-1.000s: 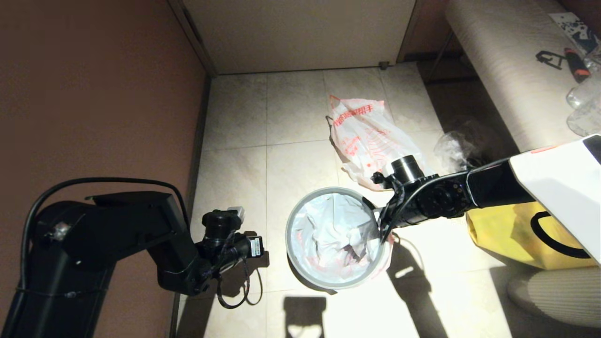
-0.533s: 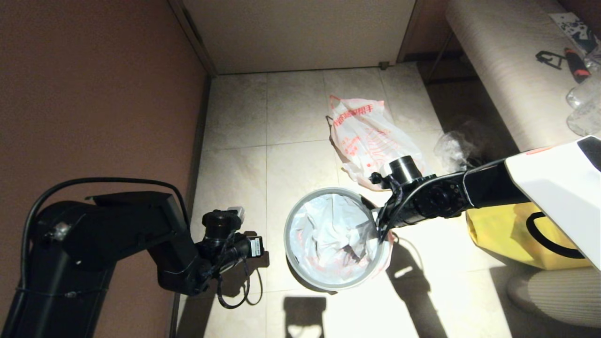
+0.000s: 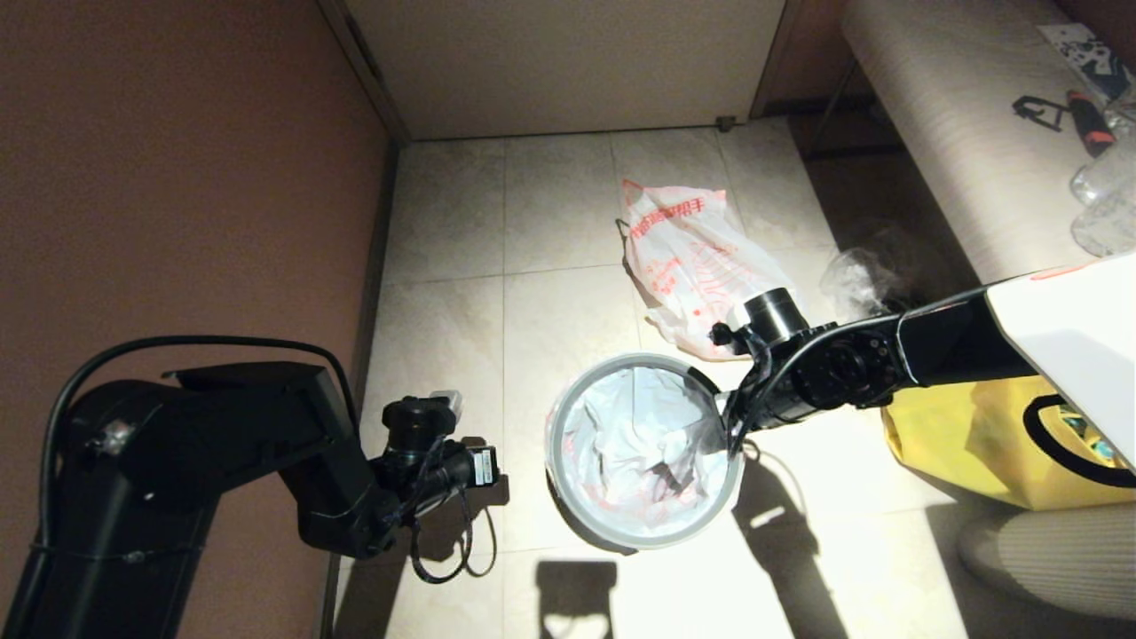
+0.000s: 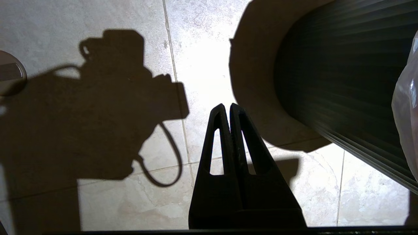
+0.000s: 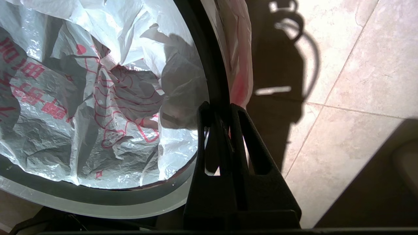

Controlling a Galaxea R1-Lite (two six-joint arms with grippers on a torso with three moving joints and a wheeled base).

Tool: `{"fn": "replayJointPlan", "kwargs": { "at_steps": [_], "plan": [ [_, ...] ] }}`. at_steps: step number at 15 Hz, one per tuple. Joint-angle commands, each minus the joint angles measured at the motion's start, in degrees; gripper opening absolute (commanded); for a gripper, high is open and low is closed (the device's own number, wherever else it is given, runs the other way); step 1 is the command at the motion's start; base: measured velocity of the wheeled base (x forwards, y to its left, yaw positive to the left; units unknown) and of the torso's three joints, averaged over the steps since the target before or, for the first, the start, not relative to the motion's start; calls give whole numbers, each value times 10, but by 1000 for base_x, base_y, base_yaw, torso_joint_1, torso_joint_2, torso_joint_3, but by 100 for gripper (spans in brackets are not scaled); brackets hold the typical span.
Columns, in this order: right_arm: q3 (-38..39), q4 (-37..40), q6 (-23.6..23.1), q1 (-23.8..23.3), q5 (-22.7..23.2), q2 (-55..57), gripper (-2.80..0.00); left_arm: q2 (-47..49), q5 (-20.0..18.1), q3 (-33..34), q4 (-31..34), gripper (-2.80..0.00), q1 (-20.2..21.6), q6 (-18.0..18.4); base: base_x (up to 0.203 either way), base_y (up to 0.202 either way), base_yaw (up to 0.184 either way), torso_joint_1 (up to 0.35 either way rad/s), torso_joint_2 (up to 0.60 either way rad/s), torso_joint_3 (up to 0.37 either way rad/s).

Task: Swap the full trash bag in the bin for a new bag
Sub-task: Place the trash can ring on the trash can

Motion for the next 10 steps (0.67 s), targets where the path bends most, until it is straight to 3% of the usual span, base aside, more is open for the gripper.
{"fn": "replayJointPlan", "kwargs": {
  "at_steps": [1, 10],
  "plan": [
    [1, -1, 1, 0, 0, -5, -280, 1, 0, 0, -3, -280, 0, -1, 0, 0, 0, 0, 0, 0],
    [-28, -7, -4, -2, 0, 30, -280, 2, 0, 0, -3, -280, 0, 0, 0, 0, 0, 0, 0, 0]
  ]
}}
